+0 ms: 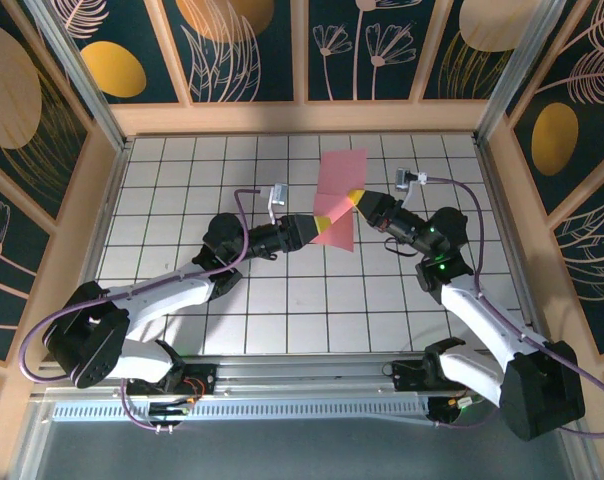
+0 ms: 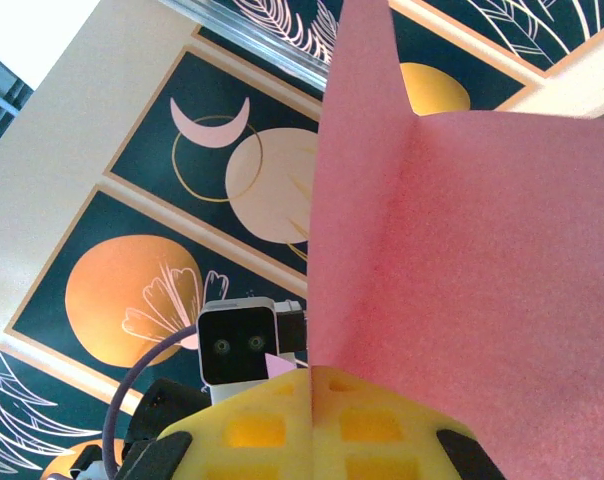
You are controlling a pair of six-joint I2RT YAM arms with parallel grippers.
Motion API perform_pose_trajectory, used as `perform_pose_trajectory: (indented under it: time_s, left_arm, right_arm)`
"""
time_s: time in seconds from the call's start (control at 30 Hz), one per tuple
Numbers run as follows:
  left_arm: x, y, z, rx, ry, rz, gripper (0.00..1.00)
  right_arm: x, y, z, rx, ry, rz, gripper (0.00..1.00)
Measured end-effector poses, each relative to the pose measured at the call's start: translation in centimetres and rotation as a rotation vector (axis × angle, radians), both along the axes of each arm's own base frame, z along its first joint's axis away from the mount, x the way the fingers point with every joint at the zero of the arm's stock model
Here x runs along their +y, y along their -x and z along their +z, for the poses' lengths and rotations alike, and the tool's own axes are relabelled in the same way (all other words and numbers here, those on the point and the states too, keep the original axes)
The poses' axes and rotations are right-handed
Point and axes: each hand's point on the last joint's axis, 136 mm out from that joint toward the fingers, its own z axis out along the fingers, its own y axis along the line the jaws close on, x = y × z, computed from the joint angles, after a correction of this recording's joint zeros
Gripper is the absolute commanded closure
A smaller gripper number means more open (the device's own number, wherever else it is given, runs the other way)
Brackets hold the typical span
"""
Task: Fold a paper plane with a square sheet of paper (fold left side to right side)
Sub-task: Turn over the paper at the center of the table.
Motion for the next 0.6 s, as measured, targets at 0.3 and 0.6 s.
perform_pose_trajectory:
  time_s: [0.3, 0.6]
  left_arm:
    - [0.0, -0.4, -0.4, 0.009, -0.013, 0.018, 0.70]
    - [-0.1, -0.6, -1.2, 0.031, -0.041, 0.027, 0.91]
  right_arm:
    - [0.0, 0.0, 0.0, 0.000, 0.000, 0.000, 0.97]
    - [0.0, 0.1, -0.2, 0.005, 0.011, -0.002, 0.87]
